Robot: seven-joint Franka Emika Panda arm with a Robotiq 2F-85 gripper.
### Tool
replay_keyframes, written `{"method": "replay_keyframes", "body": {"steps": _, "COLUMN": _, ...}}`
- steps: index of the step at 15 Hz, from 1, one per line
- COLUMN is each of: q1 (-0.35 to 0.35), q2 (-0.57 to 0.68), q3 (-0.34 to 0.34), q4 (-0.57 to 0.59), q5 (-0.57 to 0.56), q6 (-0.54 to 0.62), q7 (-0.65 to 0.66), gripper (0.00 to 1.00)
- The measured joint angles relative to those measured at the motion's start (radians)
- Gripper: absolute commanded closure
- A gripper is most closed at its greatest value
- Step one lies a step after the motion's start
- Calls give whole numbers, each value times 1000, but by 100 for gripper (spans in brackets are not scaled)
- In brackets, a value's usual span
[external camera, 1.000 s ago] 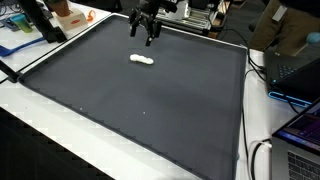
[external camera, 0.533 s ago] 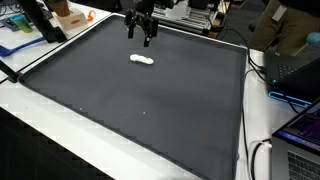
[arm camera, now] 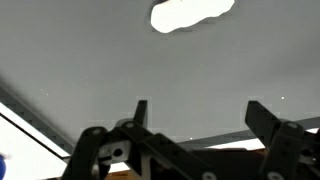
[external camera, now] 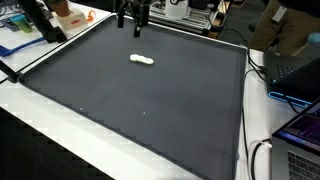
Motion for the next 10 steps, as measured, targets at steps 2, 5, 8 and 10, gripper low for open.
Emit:
{"method": "replay_keyframes", "body": {"steps": 2, "q1": 0, "q2": 5, "q3": 3, "q4": 0, "q5": 0, "q6": 0, "q7": 0, "gripper": 0}}
{"method": "replay_keyframes", "body": {"steps": 5, "q1": 8, "q2": 8, "q3": -7, "q4": 2, "q5": 12, "q6": -3, "q7": -6, "gripper": 0}}
{"method": "replay_keyframes", "body": {"steps": 8, "q1": 31, "q2": 8, "q3": -37, "q4": 17, "q5": 90, "q6": -7, "q7": -63, "gripper": 0}}
{"method": "replay_keyframes", "body": {"steps": 10, "q1": 34, "q2": 8, "q3": -46, "q4": 28, "q5": 146, "q6": -7, "q7": -109, "gripper": 0}}
